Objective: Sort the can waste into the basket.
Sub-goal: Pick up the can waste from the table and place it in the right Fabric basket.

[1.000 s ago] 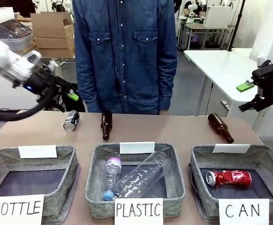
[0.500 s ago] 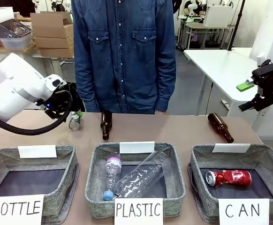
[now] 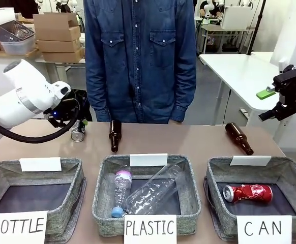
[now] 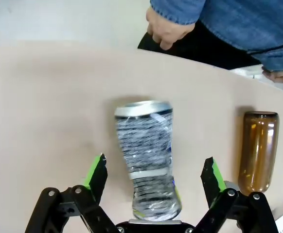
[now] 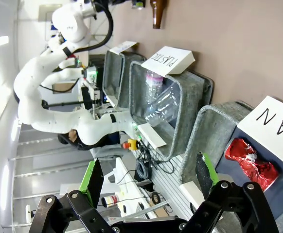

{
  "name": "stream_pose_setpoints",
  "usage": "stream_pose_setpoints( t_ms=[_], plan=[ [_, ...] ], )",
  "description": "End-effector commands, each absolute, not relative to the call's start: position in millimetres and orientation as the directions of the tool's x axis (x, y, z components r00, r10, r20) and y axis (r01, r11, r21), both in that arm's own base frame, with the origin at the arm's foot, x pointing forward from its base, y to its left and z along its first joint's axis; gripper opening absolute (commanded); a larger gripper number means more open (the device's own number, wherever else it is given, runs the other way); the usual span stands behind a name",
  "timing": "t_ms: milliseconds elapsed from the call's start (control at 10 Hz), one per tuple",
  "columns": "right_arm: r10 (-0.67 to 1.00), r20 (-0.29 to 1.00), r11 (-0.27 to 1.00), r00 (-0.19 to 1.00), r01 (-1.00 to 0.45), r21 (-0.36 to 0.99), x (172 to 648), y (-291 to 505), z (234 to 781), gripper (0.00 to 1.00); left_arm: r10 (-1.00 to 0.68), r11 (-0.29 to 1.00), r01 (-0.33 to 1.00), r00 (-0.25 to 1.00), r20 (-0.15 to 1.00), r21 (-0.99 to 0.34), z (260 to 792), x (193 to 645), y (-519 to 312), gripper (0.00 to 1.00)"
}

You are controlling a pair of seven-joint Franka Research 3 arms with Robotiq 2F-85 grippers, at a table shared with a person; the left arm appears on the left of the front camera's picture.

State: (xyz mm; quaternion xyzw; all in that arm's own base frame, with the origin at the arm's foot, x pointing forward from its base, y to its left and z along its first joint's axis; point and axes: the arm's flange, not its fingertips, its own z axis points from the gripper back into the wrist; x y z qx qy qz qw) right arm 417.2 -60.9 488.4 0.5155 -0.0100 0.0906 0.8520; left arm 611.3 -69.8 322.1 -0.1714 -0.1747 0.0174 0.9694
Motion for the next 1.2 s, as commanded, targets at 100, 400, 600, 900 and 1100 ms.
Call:
stream_pose_setpoints(
  t_ms=[100,400,600,900,1100],
  plan=[
    [0.162,0.122,0.449,0.979,-0.183,0.875,418.6,-64.5,491.3,1.00,0.089,0.937,0.020,0.952,0.294,-0.349,320.0,615.3,-78.4,1.00],
    [0.162,0.122,0.449,0.979,-0.183,0.875,418.6,-64.5,491.3,1.00,0.094,0.942,-0.001,0.961,0.261,-0.335,305.6,616.2,-86.6,1.00],
    [0.162,0.122,0.449,0.979,-0.183,0.875,418.6,-64.5,491.3,1.00,0.117,0.943,-0.027,0.961,0.252,-0.333,304.6,617.6,-86.0,1.00],
    [0.162,0.122,0.449,0.979,-0.183,0.875,418.6,-64.5,491.3,1.00,0.118,0.952,-0.040,0.963,0.243,-0.302,302.4,618.3,-85.3,0.00],
    [0.162,0.122,0.449,0.979,-0.183,0.875,418.6,-64.5,491.3,1.00,0.117,0.953,-0.041,0.964,0.239,-0.300,302.7,618.8,-85.0,0.00]
  ],
)
